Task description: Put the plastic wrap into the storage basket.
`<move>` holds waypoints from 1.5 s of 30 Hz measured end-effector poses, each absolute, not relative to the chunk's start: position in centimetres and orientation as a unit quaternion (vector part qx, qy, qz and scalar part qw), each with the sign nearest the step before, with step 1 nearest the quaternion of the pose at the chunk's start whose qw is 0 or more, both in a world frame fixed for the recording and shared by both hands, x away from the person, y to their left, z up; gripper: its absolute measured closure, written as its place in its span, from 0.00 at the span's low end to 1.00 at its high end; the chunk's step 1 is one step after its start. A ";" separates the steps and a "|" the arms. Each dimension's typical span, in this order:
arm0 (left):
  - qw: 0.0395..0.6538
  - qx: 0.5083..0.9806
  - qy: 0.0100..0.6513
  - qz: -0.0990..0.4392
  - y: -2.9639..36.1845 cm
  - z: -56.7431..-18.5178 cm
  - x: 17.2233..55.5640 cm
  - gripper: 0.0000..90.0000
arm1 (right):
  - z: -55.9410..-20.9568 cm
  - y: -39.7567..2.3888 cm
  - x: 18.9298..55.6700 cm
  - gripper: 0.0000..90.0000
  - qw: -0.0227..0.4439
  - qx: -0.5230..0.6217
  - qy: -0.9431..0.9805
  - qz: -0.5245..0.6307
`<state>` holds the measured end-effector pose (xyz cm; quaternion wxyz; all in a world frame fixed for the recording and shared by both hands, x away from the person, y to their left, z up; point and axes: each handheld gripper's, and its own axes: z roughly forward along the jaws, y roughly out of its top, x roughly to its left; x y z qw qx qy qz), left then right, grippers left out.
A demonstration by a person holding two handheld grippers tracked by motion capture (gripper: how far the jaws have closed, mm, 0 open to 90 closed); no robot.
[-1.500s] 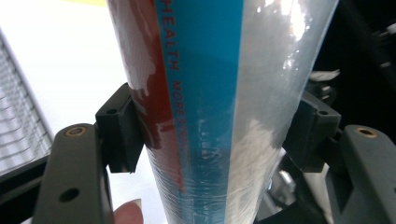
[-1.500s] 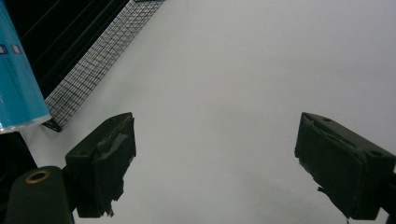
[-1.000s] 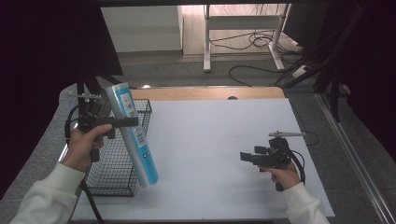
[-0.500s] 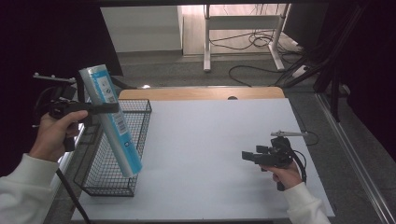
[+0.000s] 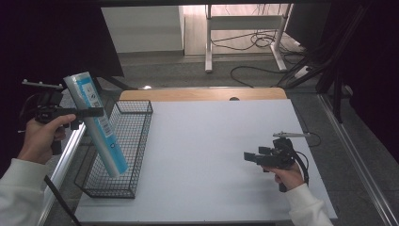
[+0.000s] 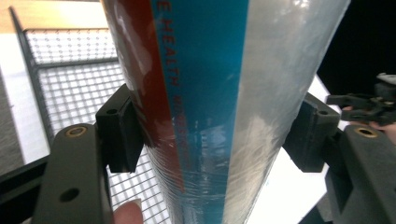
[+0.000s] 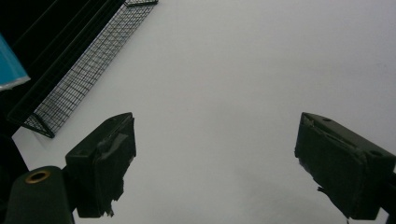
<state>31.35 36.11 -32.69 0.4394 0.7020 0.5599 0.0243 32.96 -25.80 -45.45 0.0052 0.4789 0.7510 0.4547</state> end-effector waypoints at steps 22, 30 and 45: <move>0.379 0.722 0.578 -0.005 34.7 -38.9 33.5 0.36 | -45.5 -25.9 33.0 0.14 0.010 0.479 0.754 0.450; 0.382 0.704 0.599 -0.008 34.4 -40.0 35.2 0.35 | -45.5 -26.1 33.1 0.14 0.011 0.482 0.751 0.451; 0.361 0.667 0.652 0.003 32.4 -43.1 39.1 0.35 | -45.7 -26.2 33.2 0.14 0.012 0.487 0.749 0.449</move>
